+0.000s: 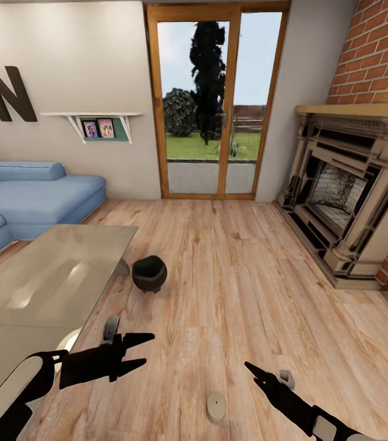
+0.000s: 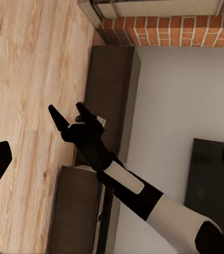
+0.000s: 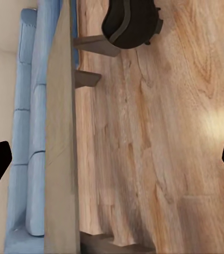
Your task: Place each of the two pumpkins and all three candles from the living room inside a cabinet in the living room (use any cabinet), then make sure every cabinet is closed, and position the cauldron so it is next to a table in the living room.
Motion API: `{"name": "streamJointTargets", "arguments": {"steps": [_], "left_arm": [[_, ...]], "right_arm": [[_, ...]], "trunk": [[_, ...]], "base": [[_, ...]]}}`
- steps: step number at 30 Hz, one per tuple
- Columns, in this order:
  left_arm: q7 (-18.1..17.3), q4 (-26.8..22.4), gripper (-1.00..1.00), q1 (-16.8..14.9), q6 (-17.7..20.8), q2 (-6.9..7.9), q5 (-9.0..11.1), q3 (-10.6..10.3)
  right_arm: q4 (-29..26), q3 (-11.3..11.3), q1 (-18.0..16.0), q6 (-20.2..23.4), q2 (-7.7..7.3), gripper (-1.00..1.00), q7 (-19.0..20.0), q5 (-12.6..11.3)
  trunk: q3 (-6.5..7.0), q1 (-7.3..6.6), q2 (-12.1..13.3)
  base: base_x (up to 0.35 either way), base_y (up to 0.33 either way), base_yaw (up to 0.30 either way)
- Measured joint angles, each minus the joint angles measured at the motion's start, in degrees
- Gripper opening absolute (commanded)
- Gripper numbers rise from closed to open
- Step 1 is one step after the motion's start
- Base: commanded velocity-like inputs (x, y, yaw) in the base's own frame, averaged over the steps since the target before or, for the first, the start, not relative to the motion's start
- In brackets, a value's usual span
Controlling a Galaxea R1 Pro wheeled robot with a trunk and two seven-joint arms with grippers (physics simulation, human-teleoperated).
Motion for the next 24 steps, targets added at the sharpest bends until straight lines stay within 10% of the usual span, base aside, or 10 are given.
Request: {"name": "streamJointTargets", "arguments": {"steps": [11,24], "left_arm": [[0.02,-1.84,1.0,0.06,0.18,0.13,3.17,-0.17],[0.02,-3.78,1.0,0.15,0.18,-0.02,3.27,-1.02]], "right_arm": [[-0.07,-0.01,0.0,-2.47,0.26,1.0,-2.88,0.28],[-0.89,0.62,0.0,-0.06,0.62,1.0,-34.75,0.77]], "trunk": [[-1.98,2.42,-4.41],[-4.31,5.27,-9.63]], "base": [[0.0,0.0,0.0],[0.0,0.0,0.0]]}}
